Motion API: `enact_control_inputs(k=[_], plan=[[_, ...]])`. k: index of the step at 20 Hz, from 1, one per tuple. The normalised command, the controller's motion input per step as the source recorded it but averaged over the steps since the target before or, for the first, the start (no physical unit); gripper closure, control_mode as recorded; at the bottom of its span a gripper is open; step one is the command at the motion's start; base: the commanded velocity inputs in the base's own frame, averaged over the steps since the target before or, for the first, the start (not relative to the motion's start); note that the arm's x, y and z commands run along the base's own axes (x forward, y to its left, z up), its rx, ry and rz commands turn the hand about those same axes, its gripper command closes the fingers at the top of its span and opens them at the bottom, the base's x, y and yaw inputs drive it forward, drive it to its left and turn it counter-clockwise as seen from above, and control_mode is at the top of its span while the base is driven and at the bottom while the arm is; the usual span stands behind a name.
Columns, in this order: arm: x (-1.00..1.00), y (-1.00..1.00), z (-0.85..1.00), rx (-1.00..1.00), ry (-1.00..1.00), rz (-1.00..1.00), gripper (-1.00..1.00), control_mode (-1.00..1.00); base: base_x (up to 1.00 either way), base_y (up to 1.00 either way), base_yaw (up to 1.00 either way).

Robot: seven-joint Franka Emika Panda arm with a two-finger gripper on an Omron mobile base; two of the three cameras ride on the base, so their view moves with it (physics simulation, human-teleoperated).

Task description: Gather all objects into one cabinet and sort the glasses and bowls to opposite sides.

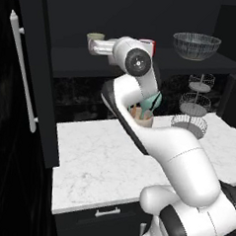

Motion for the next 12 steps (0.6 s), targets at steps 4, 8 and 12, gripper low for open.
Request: enact_control_inputs(k=[4,8,12], plan=[[0.09,0.00,-0.13,0.00,0.00,0.00,1.00,-1.00,0.00,0.00,0.00],[-0.04,0.01,-0.12,0.00,0.00,0.00,1.00,-1.00,0.00,0.00,0.00],[-0.34,0.06,-0.20,0.00,0.00,0.00,1.00,-1.00,0.00,0.00,0.00]])
